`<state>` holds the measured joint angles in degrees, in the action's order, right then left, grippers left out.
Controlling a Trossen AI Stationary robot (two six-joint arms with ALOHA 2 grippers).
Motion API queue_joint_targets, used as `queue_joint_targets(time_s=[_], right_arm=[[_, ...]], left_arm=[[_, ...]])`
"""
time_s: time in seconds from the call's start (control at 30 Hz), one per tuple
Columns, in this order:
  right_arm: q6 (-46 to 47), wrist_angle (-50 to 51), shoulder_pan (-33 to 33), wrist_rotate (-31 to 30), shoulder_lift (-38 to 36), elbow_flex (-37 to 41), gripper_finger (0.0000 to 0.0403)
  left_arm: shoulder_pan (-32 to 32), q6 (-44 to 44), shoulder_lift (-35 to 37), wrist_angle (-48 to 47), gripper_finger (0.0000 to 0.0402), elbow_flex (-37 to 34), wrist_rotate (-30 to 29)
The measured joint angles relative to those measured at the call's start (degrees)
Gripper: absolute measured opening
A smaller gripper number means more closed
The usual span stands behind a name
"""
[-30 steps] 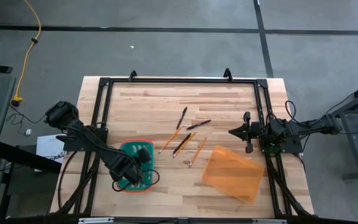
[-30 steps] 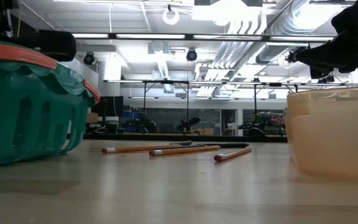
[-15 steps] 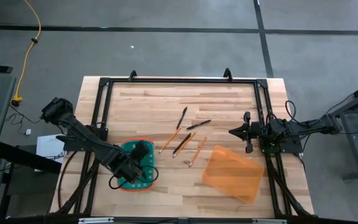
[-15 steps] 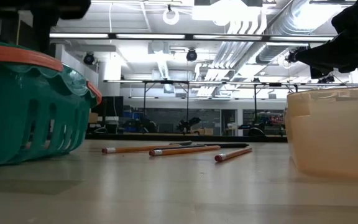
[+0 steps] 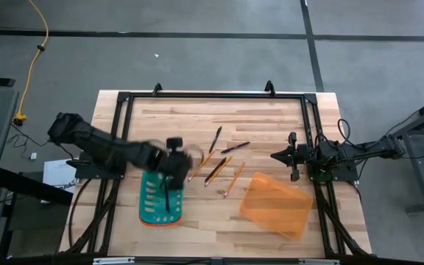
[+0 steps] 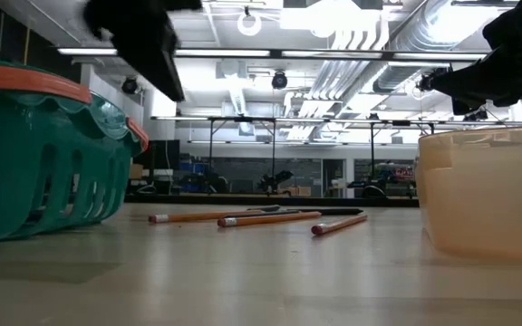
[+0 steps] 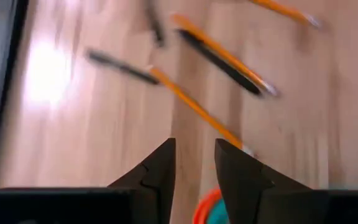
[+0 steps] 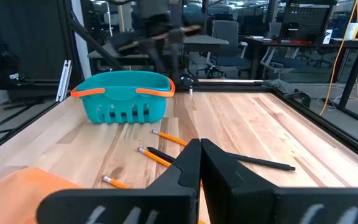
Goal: Sort pens & pencils
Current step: Put the black pen into the blue bin
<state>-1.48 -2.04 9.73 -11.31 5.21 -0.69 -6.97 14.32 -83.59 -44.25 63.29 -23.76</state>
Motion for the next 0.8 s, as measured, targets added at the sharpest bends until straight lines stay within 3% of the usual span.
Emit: queue_joint_targets(time_s=[0.13, 0.27, 0.47, 0.8], right_arm=[[0.01, 0.02, 0.01, 0.00, 0.00, 0.00, 0.0000], [0.01, -0.01, 0.01, 0.02, 0.00, 0.00, 0.0000], [-0.01, -0.01, -0.01, 0.04, 0.06, 0.00, 0.0000], [0.02, 0.01, 0.01, 0.28, 0.06, 0.00, 0.0000]], left_arm=[[9.06, 12.68, -0.79, 1.94, 0.0079, -0.02, 7.84], [15.40, 18.16, -3.87, 5.99, 0.0068, -0.02, 14.11], [19.52, 17.46, -12.85, 10.86, 0.0073, 1.80, 18.02], [21.66, 11.99, -27.68, 8.61, 0.0111, 15.73, 17.49]])
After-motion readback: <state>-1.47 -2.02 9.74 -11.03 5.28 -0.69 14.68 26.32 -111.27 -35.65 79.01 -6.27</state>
